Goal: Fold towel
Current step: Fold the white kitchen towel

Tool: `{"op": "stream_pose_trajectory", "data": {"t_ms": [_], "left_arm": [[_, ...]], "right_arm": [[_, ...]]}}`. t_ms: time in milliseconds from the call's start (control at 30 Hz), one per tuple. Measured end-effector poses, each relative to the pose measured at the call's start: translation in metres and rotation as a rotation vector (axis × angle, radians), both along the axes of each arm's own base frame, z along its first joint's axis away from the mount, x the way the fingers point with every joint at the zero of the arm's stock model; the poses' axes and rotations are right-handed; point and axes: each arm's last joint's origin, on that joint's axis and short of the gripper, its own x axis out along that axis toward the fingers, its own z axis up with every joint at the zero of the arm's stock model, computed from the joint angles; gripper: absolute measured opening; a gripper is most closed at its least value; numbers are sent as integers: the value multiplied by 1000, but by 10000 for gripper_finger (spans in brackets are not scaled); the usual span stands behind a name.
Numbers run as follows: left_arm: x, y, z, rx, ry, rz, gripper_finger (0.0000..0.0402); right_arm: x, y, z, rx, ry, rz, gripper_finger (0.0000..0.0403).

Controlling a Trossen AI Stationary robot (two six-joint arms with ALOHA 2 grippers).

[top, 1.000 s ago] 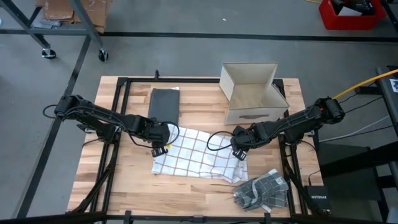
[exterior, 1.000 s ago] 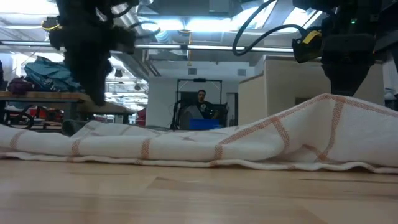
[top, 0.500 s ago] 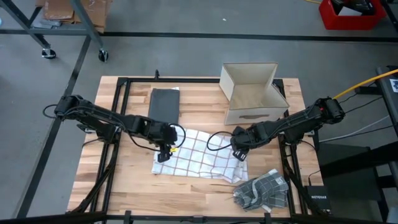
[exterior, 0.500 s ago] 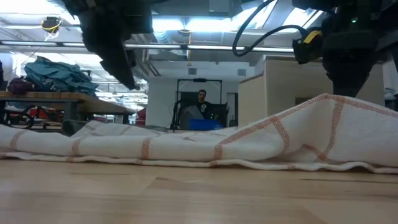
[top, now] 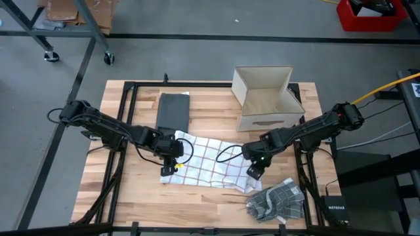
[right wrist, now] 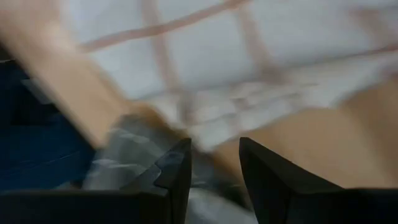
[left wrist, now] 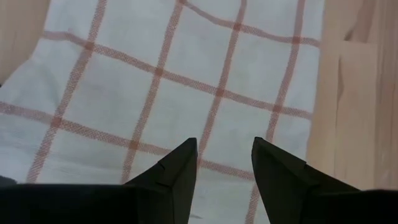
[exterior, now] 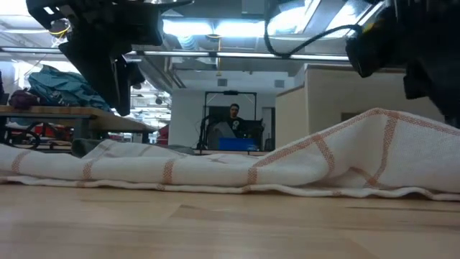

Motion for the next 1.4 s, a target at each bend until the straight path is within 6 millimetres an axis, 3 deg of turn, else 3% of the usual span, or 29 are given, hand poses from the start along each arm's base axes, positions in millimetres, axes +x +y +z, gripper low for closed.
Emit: {"op": "stream_pose_trajectory", "data": {"t_ms": [100,267,400,667,1033,1400], "left_arm": [[1,-1,-2,2,9,-2,145],[2,-1,-5,5,18,-3,145],[3,-2,-7,23,21,-35,145],[8,-3,-20,54,71,-73,145],[24,-7,-41,80,67,-128,145],[29,-8,-54,83,94,-125,145]], "right_arm": [[9,8,4,70,-96,9,138],[11,24,6,27,-198,34,138],[6,36,1,-35,-160,14,138],[7,61,-32,-71,-7,-18,138],[19,67,-57,-144,-25,-40,138],[21,68,-60,-131,-33,-38,138]]}}
